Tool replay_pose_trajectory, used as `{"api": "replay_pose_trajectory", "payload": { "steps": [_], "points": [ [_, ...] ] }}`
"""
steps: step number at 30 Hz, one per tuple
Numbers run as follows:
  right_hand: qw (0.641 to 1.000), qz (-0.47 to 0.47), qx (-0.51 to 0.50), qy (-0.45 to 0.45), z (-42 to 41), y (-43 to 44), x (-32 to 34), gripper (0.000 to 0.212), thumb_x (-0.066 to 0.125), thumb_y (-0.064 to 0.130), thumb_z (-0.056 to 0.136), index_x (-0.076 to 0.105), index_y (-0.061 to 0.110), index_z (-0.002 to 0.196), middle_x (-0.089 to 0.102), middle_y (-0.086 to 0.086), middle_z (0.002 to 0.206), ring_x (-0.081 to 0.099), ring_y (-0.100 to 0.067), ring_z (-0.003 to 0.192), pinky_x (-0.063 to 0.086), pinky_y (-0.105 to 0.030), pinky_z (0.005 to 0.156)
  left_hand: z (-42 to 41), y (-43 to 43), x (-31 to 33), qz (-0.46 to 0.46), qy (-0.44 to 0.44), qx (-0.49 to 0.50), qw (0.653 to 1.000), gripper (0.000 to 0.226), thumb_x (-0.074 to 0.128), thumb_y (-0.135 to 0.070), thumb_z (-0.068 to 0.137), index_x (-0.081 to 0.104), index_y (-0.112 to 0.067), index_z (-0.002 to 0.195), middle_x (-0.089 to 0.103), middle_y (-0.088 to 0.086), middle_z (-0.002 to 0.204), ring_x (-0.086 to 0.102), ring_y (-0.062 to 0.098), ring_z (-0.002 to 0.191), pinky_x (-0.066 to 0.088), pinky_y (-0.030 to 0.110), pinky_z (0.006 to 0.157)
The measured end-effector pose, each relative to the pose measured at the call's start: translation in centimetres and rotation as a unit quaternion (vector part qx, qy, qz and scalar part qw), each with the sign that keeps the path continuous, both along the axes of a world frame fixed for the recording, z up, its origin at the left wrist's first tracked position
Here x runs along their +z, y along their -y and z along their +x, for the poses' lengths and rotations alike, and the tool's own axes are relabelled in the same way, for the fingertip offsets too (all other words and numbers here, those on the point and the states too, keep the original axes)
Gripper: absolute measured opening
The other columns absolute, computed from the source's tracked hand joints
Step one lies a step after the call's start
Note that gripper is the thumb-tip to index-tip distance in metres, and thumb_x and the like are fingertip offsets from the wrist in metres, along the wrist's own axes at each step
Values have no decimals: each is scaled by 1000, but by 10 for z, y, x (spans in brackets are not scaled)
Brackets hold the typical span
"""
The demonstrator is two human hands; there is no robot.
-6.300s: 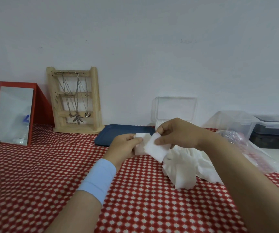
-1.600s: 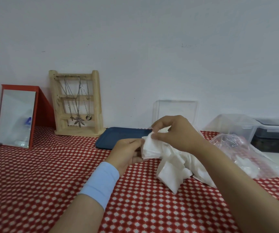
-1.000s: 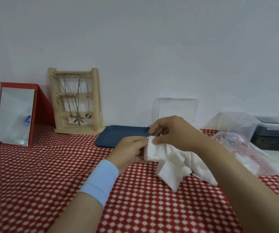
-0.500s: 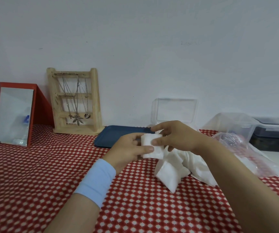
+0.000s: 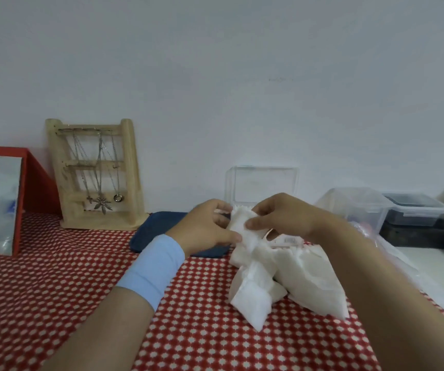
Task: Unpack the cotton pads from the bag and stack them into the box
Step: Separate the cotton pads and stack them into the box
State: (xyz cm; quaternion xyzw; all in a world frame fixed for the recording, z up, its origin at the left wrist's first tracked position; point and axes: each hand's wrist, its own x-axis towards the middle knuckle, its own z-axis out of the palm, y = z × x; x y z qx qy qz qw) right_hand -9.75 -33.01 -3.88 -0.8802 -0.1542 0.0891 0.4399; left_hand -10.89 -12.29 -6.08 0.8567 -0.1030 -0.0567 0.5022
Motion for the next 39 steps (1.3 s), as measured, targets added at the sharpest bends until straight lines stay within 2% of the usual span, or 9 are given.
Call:
{"api": "replay_pose_trajectory", "payload": {
  "steps": [4,9,13,16,20,24,29,33,39],
  "points": [
    [990,73,-118,20,29,32,23,18,65,17,97,69,2,106,77,-13,95,77,-24,80,62,-36,69,39,18,15,41,70,34,996,49,76,-23,89,47,-27,128,66,-11,105,65,10,99,52,25,86],
    [984,22,-177,27,52,56,22,11,67,9,94,72,1,99,77,-15,85,73,-15,60,61,-26,57,75,44,14,180,123,-33,975,12,62,-29,98,68,-27,109,64,-13,102,61,10,96,44,20,78],
    [986,3,-167,-6,65,58,12,12,74,8,89,75,-1,97,77,-14,86,76,-21,69,63,-29,61,97,57,-3,297,134,-93,941,21,63,-31,97,73,-28,116,62,-2,124,58,17,111,46,29,93],
    [990,-17,-133,-42,71,51,3,14,72,14,92,73,4,102,78,-11,90,77,-22,78,62,-32,64,109,55,-13,350,135,-99,921,30,67,-20,91,68,-22,121,56,3,117,55,23,116,48,33,91],
    [991,-67,-103,-45,75,34,-7,10,68,22,94,69,12,97,78,-8,96,77,-20,81,47,-25,50,114,42,-22,291,141,-60,944,45,62,-10,92,57,-20,135,51,-2,127,50,17,119,40,24,97],
    [984,-144,-98,31,79,16,-10,18,74,29,86,71,14,77,77,-7,81,76,-14,69,44,-21,51,112,25,-29,263,127,-52,955,33,61,-11,92,61,-19,125,50,-2,121,53,18,111,44,24,92],
    [958,-263,-82,78,78,-4,-10,40,78,31,81,49,10,63,51,-4,60,47,-19,54,40,-30,57,105,15,-37,207,115,-40,971,45,64,-16,95,55,-23,139,50,-3,135,55,13,115,44,23,97],
    [929,-358,-78,48,74,-4,2,29,77,37,81,56,21,68,69,1,64,64,-15,60,48,-26,60,101,11,-38,181,126,-27,975,44,59,-13,97,54,-23,140,51,-4,138,54,8,114,41,20,96],
    [897,-435,-72,-6,76,-33,3,29,79,34,83,62,11,87,75,-2,82,76,-19,78,59,-32,77,97,11,-40,168,122,-21,978,49,60,-6,95,54,-22,141,53,-3,140,56,13,121,42,21,97]
  ]
}}
